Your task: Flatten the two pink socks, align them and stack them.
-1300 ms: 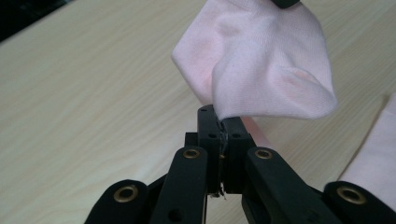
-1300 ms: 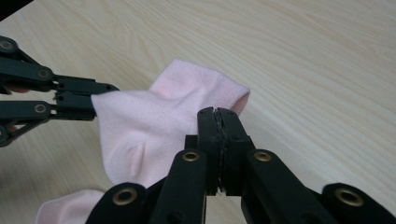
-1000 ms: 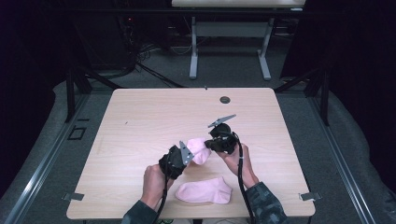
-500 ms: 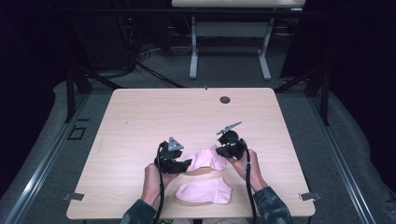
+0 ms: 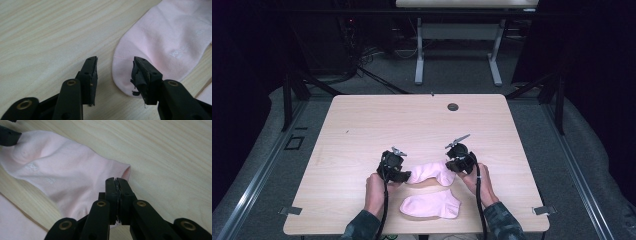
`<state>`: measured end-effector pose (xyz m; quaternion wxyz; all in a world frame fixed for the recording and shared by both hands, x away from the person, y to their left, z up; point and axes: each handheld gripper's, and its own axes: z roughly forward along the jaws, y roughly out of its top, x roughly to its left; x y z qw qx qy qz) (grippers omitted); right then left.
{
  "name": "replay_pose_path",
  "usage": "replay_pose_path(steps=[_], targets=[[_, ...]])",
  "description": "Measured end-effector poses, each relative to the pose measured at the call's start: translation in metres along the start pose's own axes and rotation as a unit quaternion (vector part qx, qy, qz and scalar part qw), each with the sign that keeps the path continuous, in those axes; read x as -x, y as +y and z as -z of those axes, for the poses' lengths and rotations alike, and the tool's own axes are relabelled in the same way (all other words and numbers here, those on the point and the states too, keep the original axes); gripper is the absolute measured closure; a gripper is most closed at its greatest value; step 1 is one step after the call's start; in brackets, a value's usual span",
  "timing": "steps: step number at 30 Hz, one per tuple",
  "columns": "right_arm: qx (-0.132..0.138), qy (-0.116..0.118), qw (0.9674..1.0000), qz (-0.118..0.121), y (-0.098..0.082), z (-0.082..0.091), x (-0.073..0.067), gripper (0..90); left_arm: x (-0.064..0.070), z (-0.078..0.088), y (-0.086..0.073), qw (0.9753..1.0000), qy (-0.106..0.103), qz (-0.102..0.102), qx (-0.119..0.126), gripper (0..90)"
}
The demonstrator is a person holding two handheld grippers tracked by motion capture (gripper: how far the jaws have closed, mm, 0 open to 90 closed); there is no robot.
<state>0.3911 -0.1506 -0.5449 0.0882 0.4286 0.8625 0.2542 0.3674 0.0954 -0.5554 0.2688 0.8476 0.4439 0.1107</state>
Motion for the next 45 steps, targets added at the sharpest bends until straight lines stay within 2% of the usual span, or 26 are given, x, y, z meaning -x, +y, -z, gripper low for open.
replay_pose_path(steps=[2, 6, 9, 11, 12, 13, 19, 23, 24, 26, 27, 28, 29, 31, 36, 37, 38, 39, 40, 43, 45], targets=[[-0.008, -0.006, 0.9999, 0.006, -0.002, -0.001, 0.002, 85.4, 0.002, -0.001, 0.0, 1.0, 0.003, -0.008, -0.004, 60.2], [-0.002, -0.002, 1.0, 0.008, -0.008, -0.003, 0.002, 71.6, 0.005, -0.002, 0.001, 0.9997, 0.013, -0.019, -0.011, 64.0], [0.004, -0.011, 0.9998, 0.019, -0.011, -0.003, -0.001, 69.7, 0.005, -0.003, 0.001, 0.9995, 0.013, -0.024, -0.014, 67.0], [-0.004, -0.012, 0.9996, 0.026, -0.012, -0.003, -0.001, 69.7, 0.006, -0.005, 0.0, 0.9994, 0.015, -0.026, -0.014, 68.9], [0.003, -0.013, 0.9997, 0.019, -0.014, -0.005, -0.001, 70.0, 0.007, -0.005, 0.0, 0.9994, 0.014, -0.028, -0.016, 70.0], [-0.004, -0.014, 0.9997, 0.02, -0.014, -0.006, -0.001, 70.3, 0.007, -0.005, 0.0, 0.9994, 0.013, -0.028, -0.014, 71.1], [0.002, -0.002, 1.0, 0.009, -0.016, -0.007, -0.001, 75.5, 0.007, -0.005, -0.001, 0.9993, 0.011, -0.033, -0.013, 77.7], [0.007, -0.003, 0.9999, 0.012, -0.018, -0.008, -0.003, 80.0, 0.007, -0.005, -0.001, 0.9993, 0.006, -0.034, -0.012, 82.7], [0.002, -0.003, 0.9998, 0.021, -0.018, -0.007, -0.003, 80.6, 0.008, -0.005, -0.001, 0.9992, 0.006, -0.037, -0.014, 84.0], [0.009, -0.001, 0.9997, 0.022, -0.019, -0.007, -0.004, 82.1, 0.01, -0.006, -0.001, 0.9991, 0.011, -0.039, -0.013, 86.1], [0.008, -0.001, 0.9996, 0.027, -0.019, -0.007, -0.004, 82.2, 0.01, -0.006, -0.001, 0.9989, 0.01, -0.043, -0.015, 86.7], [0.016, -0.007, 0.9996, 0.023, -0.02, -0.008, -0.006, 82.5, 0.01, -0.006, 0.0, 0.9988, 0.013, -0.045, -0.016, 86.8], [0.007, -0.008, 0.9995, 0.031, -0.02, -0.006, -0.005, 82.6, 0.01, -0.006, 0.0, 0.9988, 0.011, -0.046, -0.016, 86.9], [0.015, -0.007, 0.9995, 0.025, -0.02, -0.007, -0.006, 83.3, 0.01, -0.006, -0.001, 0.9988, 0.009, -0.045, -0.015, 87.3], [0.012, -0.002, 0.9996, 0.024, -0.021, -0.007, -0.004, 83.8, 0.01, -0.006, -0.001, 0.9989, 0.007, -0.045, -0.014, 87.9], [0.022, -0.001, 0.9997, 0.014, -0.021, -0.008, -0.005, 84.2, 0.009, -0.006, 0.0, 0.9988, 0.007, -0.045, -0.015, 88.2], [0.012, -0.002, 0.9997, 0.021, -0.02, -0.007, -0.004, 84.7, 0.009, -0.006, -0.001, 0.9989, 0.006, -0.044, -0.014, 88.5], [0.014, -0.005, 0.9996, 0.023, -0.021, -0.007, -0.004, 85.1, 0.009, -0.006, -0.001, 0.9991, 0.004, -0.041, -0.012, 88.8], [0.02, -0.005, 0.9996, 0.017, -0.021, -0.008, -0.005, 85.4, 0.008, -0.006, -0.001, 0.9992, 0.002, -0.039, -0.011, 89.0], [0.015, -0.002, 0.9997, 0.018, -0.02, -0.006, -0.004, 85.7, 0.006, -0.004, -0.003, 0.9992, 0.002, -0.039, -0.008, 89.4], [0.026, 0.001, 0.9996, 0.011, -0.021, -0.006, -0.004, 85.7, 0.005, -0.001, -0.003, 0.9993, 0.003, -0.038, -0.005, 89.4]])
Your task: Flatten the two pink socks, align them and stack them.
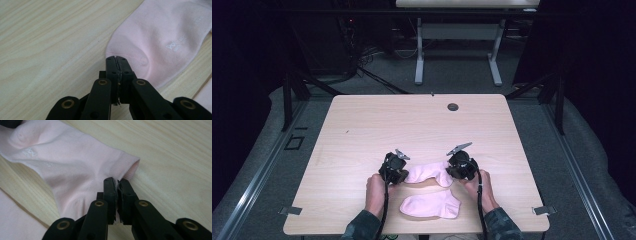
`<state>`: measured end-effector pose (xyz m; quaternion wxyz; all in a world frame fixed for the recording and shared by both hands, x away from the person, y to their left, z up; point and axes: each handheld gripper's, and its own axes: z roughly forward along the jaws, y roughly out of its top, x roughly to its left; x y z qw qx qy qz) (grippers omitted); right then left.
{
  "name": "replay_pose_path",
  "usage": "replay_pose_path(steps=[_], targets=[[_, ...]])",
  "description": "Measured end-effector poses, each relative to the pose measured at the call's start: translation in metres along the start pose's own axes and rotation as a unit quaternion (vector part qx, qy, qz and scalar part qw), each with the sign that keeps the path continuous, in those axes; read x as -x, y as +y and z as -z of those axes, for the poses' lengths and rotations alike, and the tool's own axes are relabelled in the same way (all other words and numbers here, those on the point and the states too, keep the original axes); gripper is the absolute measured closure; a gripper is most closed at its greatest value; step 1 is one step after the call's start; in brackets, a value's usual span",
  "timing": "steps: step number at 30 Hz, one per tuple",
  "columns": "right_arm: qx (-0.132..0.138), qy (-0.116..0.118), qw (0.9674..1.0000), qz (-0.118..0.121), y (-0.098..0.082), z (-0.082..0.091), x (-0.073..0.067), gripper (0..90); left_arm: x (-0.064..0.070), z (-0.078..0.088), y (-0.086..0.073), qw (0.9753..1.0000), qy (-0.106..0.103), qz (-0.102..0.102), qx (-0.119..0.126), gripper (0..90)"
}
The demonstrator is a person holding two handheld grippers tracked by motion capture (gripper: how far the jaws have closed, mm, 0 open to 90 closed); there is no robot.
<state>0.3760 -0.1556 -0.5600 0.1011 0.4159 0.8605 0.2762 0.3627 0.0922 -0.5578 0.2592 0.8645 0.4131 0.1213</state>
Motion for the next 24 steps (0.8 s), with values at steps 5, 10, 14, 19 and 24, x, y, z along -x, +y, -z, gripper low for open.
replay_pose_path(steps=[5, 10, 14, 19, 24], targets=[[0.003, -0.005, 1.0, 0.006, 0.003, 0.009, 0.0, 85.7, -0.001, 0.01, 0.0, 1.0, 0.0, -0.001, 0.009, 89.5], [0.006, -0.009, 0.9998, 0.015, 0.008, 0.026, -0.003, 85.7, -0.003, 0.029, 0.001, 0.9995, -0.006, 0.003, 0.029, 89.4], [0.02, -0.005, 0.9997, 0.01, 0.01, 0.044, -0.007, 85.6, 0.0, 0.048, 0.0, 0.9991, -0.004, -0.001, 0.042, 89.4], [0.027, -0.001, 0.9996, 0.01, 0.008, 0.067, -0.016, 85.5, 0.008, 0.07, -0.007, 0.9986, -0.014, -0.006, 0.052, 89.4], [0.027, 0.0, 0.9995, 0.017, 0.0, 0.09, -0.028, 85.3, 0.018, 0.086, -0.017, 0.9979, -0.027, -0.013, 0.058, 89.4]])
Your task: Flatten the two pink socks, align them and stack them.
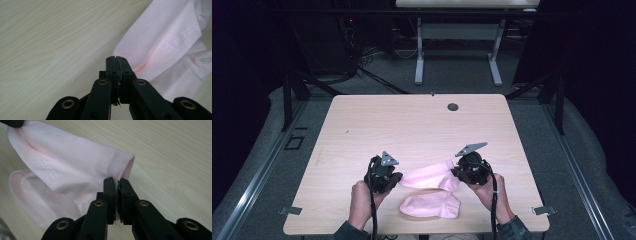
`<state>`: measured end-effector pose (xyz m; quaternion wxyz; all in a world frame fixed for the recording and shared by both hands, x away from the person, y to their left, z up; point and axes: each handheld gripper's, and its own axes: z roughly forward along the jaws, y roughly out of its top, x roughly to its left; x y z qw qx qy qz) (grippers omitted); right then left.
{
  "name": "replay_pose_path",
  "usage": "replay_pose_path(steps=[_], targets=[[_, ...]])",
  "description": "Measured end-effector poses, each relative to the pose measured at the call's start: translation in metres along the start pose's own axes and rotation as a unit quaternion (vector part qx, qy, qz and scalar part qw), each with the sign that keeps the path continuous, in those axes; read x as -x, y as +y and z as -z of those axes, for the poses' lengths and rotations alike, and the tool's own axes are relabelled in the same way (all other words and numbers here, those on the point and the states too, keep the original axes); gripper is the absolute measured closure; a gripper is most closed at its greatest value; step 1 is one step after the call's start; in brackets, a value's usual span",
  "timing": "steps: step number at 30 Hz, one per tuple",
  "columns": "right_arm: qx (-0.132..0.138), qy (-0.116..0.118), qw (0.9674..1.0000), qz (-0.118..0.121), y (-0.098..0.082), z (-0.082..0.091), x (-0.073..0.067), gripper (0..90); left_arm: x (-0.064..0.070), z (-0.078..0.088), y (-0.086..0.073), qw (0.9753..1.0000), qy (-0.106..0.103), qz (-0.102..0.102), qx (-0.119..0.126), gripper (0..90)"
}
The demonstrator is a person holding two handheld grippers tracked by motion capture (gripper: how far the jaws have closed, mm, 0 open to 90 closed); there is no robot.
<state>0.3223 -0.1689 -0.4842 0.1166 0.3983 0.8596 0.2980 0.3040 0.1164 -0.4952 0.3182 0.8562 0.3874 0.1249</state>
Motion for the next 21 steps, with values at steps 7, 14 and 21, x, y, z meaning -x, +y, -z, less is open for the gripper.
replay_pose_path(steps=[7, 14, 21], targets=[[-0.012, 0.027, 0.9996, -0.003, -0.017, 0.02, -0.015, 84.8, 0.019, 0.014, -0.02, 0.9998, -0.008, -0.015, 0.01, 89.3], [-0.051, 0.064, 0.9965, -0.017, -0.042, -0.001, -0.021, 84.6, 0.024, -0.002, -0.045, 0.9996, -0.021, -0.007, -0.017, 89.3], [-0.082, 0.064, 0.9945, -0.014, -0.054, -0.031, -0.017, 84.1, 0.027, -0.025, -0.058, 0.9987, -0.014, -0.014, -0.047, 88.8]])
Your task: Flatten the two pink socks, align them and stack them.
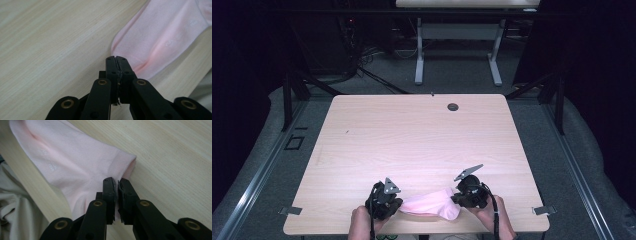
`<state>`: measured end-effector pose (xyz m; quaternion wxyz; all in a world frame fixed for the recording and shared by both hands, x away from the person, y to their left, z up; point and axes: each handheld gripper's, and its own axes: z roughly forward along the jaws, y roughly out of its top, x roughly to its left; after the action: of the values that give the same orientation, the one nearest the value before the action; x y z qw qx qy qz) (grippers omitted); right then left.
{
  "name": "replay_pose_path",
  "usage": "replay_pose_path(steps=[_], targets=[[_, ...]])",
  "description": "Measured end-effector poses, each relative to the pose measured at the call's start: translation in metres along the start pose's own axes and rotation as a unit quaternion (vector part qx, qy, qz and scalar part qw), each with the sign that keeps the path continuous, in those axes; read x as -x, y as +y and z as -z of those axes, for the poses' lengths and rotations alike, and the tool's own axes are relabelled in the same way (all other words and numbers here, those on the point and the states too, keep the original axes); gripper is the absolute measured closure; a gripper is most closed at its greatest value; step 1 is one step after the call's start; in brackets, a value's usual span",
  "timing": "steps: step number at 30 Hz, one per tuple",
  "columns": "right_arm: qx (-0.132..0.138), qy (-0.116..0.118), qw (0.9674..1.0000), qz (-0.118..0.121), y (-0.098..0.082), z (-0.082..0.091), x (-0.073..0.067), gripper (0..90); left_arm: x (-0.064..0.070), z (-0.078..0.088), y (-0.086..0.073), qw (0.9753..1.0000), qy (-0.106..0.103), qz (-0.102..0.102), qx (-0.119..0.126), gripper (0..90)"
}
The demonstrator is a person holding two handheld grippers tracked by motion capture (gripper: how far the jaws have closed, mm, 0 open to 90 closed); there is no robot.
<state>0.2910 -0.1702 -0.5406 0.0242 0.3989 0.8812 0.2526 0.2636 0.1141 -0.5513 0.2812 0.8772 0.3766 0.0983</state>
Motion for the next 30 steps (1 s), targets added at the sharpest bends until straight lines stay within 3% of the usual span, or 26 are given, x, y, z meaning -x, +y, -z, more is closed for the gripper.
replay_pose_path(steps=[4, 5, 8, 10, 15, 20, 24, 27, 30], targets=[[-0.008, -0.007, 0.9999, 0.004, -0.002, -0.009, 0.001, 82.2, 0.001, -0.003, -0.002, 0.9999, 0.011, -0.001, 0.001, 87.4], [-0.005, -0.007, 1.0, 0.005, -0.003, -0.01, 0.0, 81.4, 0.0, -0.002, -0.002, 0.9999, 0.016, -0.001, 0.002, 83.3], [-0.006, -0.012, 0.9998, 0.017, -0.004, -0.009, -0.001, 71.6, -0.003, 0.0, -0.003, 0.9996, 0.027, 0.005, 0.008, 60.8], [0.005, -0.011, 0.9999, 0.009, -0.005, -0.007, 0.0, 64.1, -0.005, 0.002, -0.003, 0.9992, 0.036, 0.012, 0.015, 43.2], [0.049, -0.008, 0.9987, 0.014, -0.009, 0.006, 0.003, 39.2, -0.013, 0.014, -0.007, 0.9977, 0.054, 0.022, 0.036, 22.7], [0.086, -0.031, 0.9958, 0.001, -0.019, 0.021, 0.01, 16.8, -0.025, 0.024, -0.017, 0.9953, 0.077, 0.038, 0.045, 13.5], [0.104, -0.055, 0.993, -0.015, -0.03, 0.029, 0.021, 5.2, -0.04, 0.026, -0.028, 0.9939, 0.083, 0.063, 0.035, 7.2], [0.102, -0.075, 0.9914, -0.031, -0.041, 0.033, 0.033, 1.5, -0.051, 0.024, -0.038, 0.9917, 0.095, 0.081, 0.031, 3.0], [0.123, -0.099, 0.9865, -0.045, -0.055, 0.037, 0.042, 1.6, -0.061, 0.021, -0.048, 0.9888, 0.109, 0.099, 0.026, 1.1]])
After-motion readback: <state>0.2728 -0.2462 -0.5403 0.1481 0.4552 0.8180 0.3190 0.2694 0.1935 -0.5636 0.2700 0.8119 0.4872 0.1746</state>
